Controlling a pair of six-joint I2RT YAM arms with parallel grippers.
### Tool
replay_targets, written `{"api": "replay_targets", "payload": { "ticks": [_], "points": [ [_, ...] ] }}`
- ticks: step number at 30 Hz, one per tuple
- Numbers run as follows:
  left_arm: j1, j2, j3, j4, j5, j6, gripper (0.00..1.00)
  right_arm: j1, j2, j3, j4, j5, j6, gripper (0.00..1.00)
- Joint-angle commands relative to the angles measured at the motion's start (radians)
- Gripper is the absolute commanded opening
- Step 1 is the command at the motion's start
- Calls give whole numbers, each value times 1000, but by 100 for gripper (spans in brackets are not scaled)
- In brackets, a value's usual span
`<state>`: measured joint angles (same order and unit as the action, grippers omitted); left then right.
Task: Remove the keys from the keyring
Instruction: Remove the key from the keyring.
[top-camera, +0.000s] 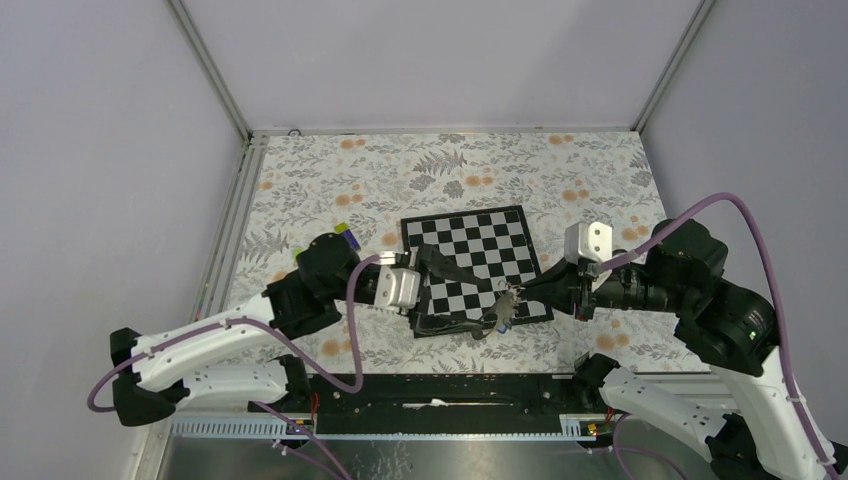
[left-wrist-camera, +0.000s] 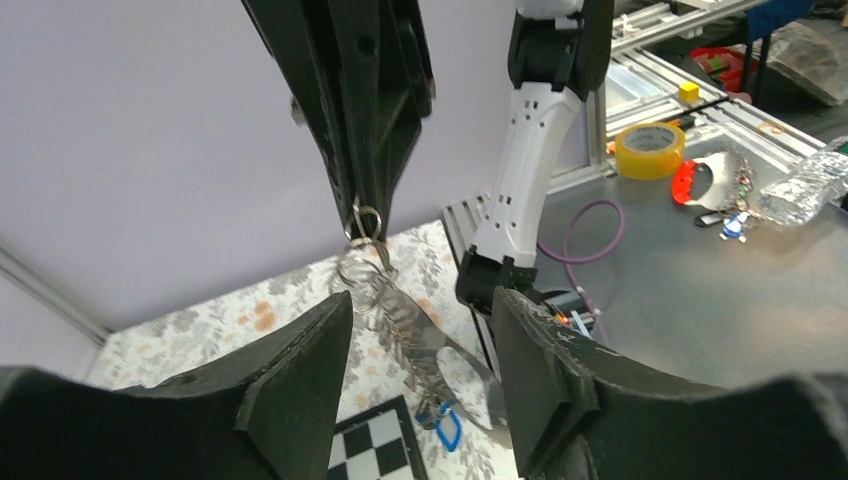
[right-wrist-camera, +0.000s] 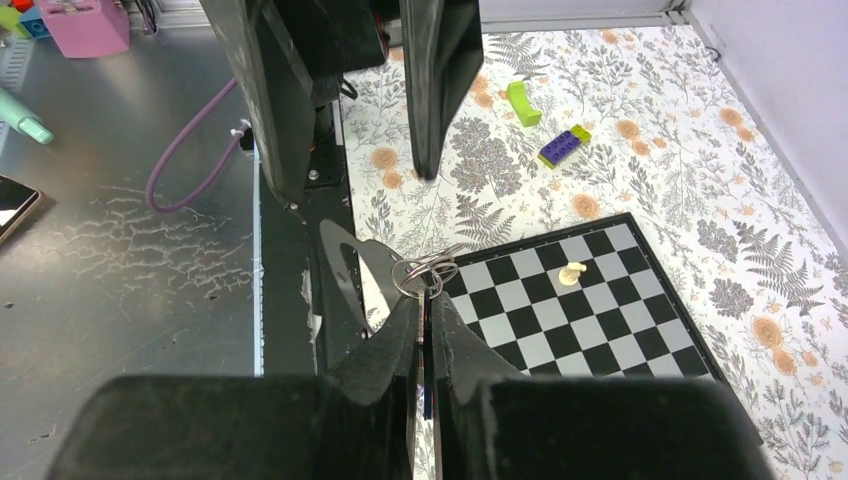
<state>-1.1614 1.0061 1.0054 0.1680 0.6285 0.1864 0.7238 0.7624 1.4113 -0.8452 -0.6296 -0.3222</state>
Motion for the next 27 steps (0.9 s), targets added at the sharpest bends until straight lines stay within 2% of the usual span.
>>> {"api": "replay_targets", "payload": {
  "ticks": [1,6,14,22,27],
  "points": [
    [4,-56,65,21,-47,48,60,2,5,47,7,-8,-9,0],
    [6,-57,50,50,-127,76,59,1,7,59,1,-30,1,0],
    [30,35,30,170,-162,-1,48,1,21,87,-12,-73,13,0],
    [51,77,28,237,-103,-45,49,3,21,80,-9,-78,20,0],
    [62,81,29,243,-18,-72,49,2,17,74,-11,-68,19,0]
  ]
}}
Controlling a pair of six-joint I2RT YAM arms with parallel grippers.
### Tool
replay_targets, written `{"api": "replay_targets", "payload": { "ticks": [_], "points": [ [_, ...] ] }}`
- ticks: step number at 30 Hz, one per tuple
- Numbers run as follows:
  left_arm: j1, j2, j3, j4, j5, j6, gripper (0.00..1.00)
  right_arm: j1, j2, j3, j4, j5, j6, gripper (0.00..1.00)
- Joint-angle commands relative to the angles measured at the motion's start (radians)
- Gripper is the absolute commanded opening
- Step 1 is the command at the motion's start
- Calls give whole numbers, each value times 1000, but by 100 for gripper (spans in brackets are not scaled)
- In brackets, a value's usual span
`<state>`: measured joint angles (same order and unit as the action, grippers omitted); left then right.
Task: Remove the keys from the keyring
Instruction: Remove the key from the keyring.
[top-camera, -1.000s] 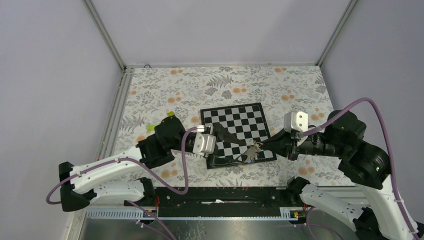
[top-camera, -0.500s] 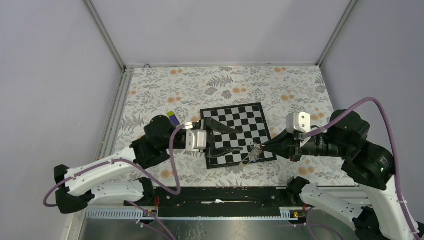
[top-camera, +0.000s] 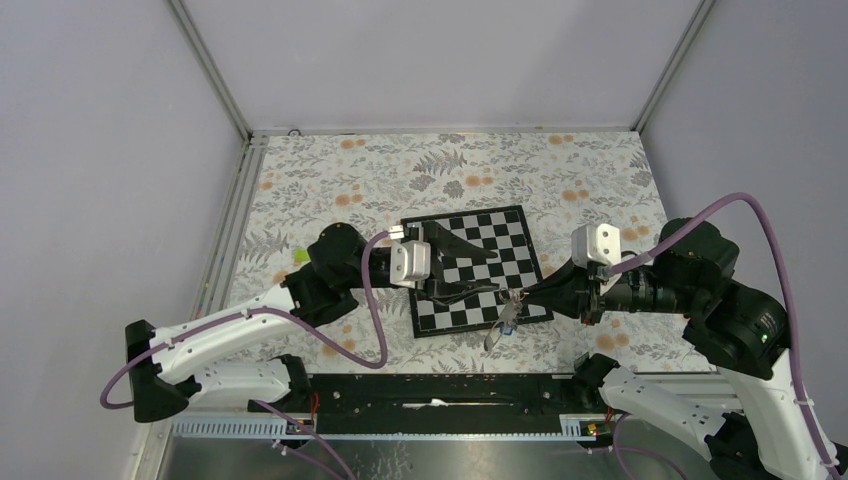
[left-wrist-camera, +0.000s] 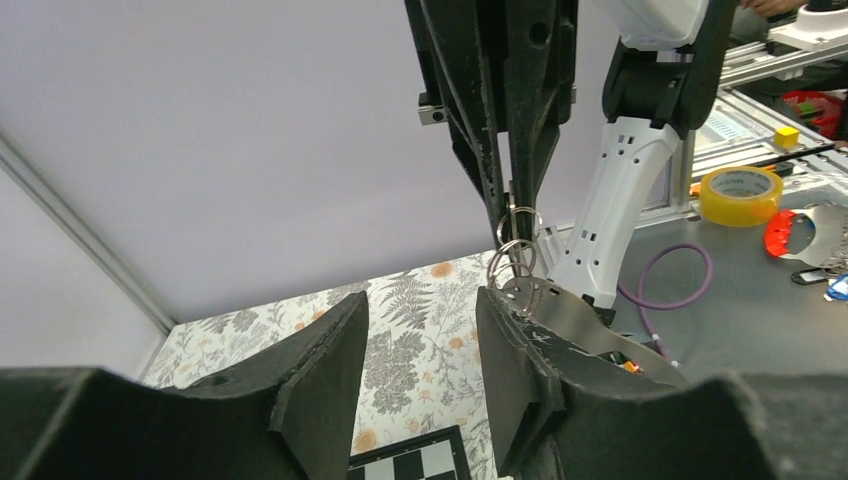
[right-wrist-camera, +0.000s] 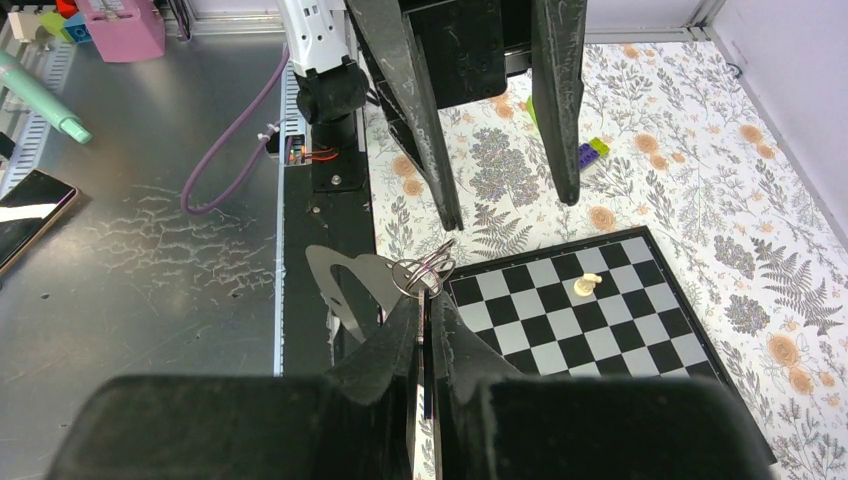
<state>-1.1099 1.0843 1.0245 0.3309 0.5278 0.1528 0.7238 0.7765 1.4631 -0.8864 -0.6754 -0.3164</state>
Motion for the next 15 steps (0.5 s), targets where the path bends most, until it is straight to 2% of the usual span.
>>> {"api": "replay_targets", "payload": {
  "ticks": [1,15],
  "points": [
    [13,2,9,79,97,-44,49,3,1,20,30,-20,12,0],
    [28,37,27,69,212,-98,50,1,3,16,36,-26,22,0]
  ]
}}
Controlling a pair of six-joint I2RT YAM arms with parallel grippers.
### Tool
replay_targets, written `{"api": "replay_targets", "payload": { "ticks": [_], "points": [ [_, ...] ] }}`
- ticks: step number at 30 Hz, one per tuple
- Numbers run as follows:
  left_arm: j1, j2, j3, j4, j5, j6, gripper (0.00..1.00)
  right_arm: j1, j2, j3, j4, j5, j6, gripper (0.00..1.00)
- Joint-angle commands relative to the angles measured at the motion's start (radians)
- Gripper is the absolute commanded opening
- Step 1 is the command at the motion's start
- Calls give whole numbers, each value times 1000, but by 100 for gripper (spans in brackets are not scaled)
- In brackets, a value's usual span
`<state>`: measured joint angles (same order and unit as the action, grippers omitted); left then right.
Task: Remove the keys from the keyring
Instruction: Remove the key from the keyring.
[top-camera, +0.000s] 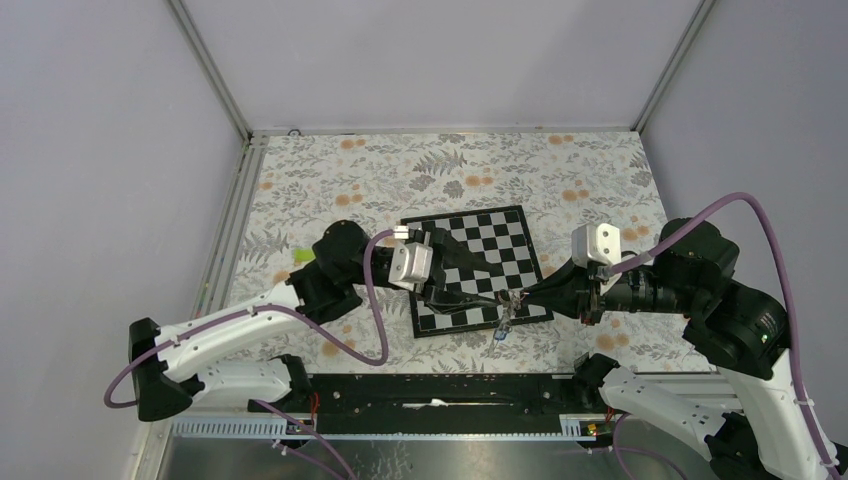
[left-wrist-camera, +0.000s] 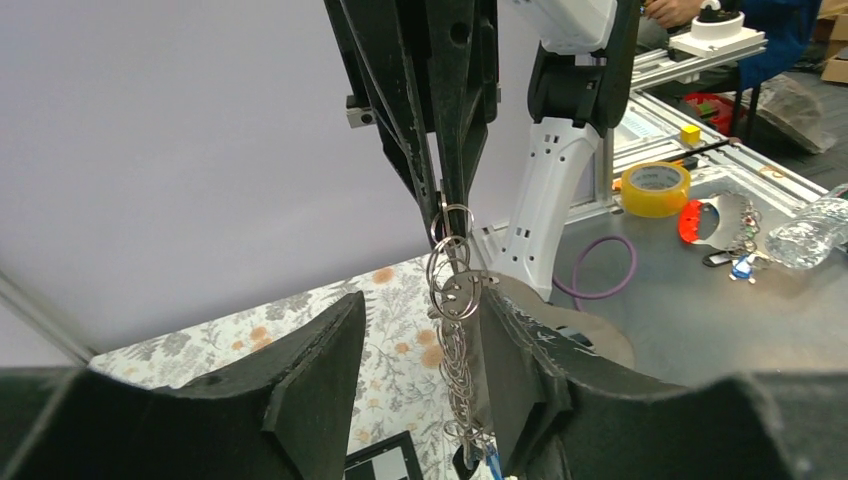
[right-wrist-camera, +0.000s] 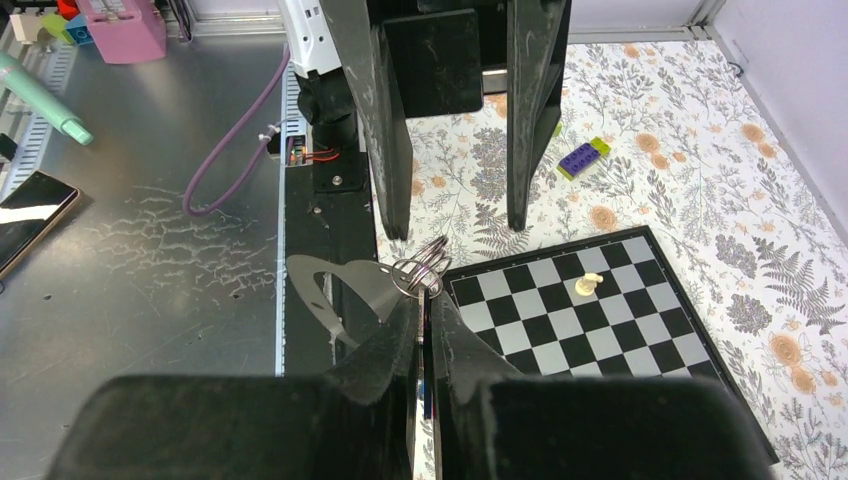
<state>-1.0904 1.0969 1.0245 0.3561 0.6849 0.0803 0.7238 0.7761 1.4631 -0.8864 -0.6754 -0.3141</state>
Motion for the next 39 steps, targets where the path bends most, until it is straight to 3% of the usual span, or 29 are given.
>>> {"api": "replay_targets", "payload": {
  "ticks": [1,12,27,35,39],
  "points": [
    [9,28,29,44,59,-28,50,2,3,16,37,-28,22,0],
    [14,49,39,69,101,-53,36,3,3,5,39,-23,17,0],
    [15,44,45,79,114,-63,36,2,2,-6,36,-16,16,0],
    [17,53,50,91,106,-68,29,1,-3,-12,34,-15,21,0],
    [17,58,58,92,108,-73,33,2,-3,-17,35,-12,23,0]
  ]
}}
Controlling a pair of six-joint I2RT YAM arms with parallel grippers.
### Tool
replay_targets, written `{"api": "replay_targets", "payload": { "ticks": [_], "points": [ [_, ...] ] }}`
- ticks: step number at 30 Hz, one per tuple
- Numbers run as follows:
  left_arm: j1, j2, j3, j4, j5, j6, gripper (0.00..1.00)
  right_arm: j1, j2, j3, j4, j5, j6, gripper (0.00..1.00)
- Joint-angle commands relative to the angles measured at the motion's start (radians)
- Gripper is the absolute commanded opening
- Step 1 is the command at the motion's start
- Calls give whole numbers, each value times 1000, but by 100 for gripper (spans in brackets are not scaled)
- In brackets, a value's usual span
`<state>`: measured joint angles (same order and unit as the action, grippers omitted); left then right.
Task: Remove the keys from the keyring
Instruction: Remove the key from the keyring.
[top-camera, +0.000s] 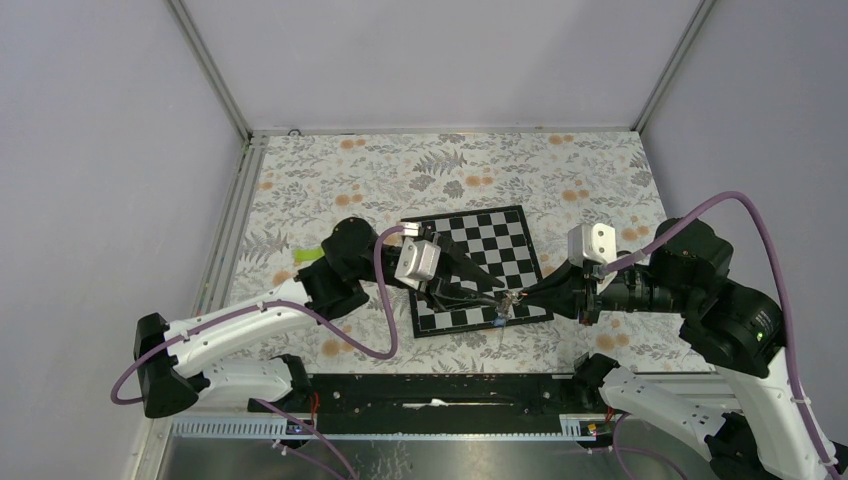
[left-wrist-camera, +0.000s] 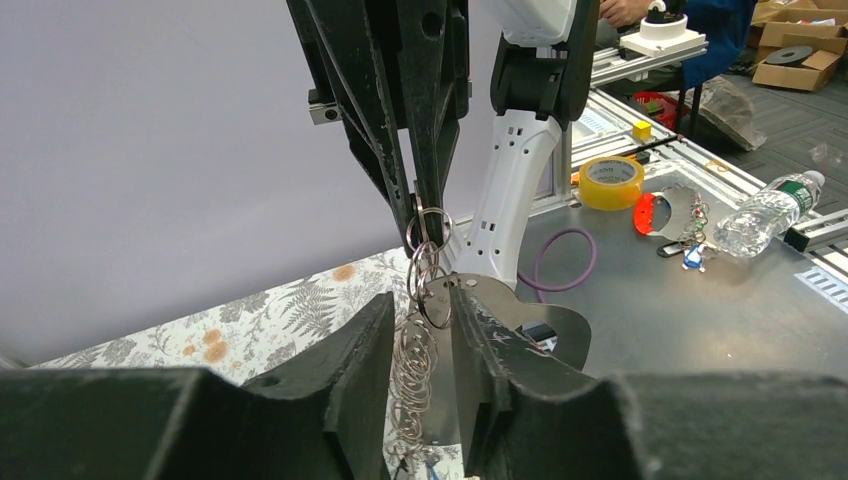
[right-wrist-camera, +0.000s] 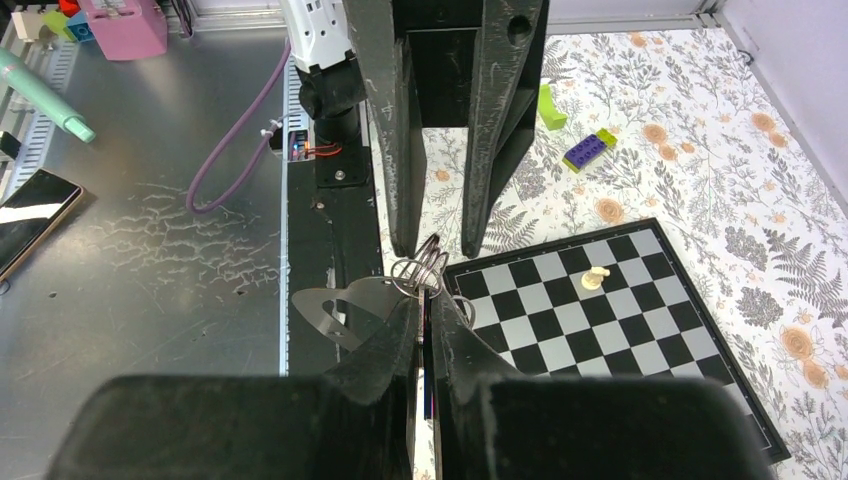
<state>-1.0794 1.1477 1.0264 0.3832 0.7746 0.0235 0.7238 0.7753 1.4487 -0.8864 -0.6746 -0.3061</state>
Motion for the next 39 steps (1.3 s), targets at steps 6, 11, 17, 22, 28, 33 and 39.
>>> {"api": "replay_targets", "payload": {
  "ticks": [6,11,17,22,28,33,39],
  "points": [
    [8,7,58,66,15,-17,37,2,0,-2,34,-13,9,0],
    [9,16,61,62,24,-17,30,2,0,-3,36,-12,7,0],
    [10,20,58,53,30,-17,21,0,-7,-3,39,-5,6,0],
    [13,16,50,43,27,-17,17,3,-12,-4,45,-2,6,0],
    [15,2,34,42,18,-20,15,2,-23,-5,67,4,4,0],
    [15,2,30,38,18,-20,11,2,-31,-8,78,12,5,0],
    [16,1,28,27,20,-21,8,3,-43,-19,102,15,7,0]
  ]
}}
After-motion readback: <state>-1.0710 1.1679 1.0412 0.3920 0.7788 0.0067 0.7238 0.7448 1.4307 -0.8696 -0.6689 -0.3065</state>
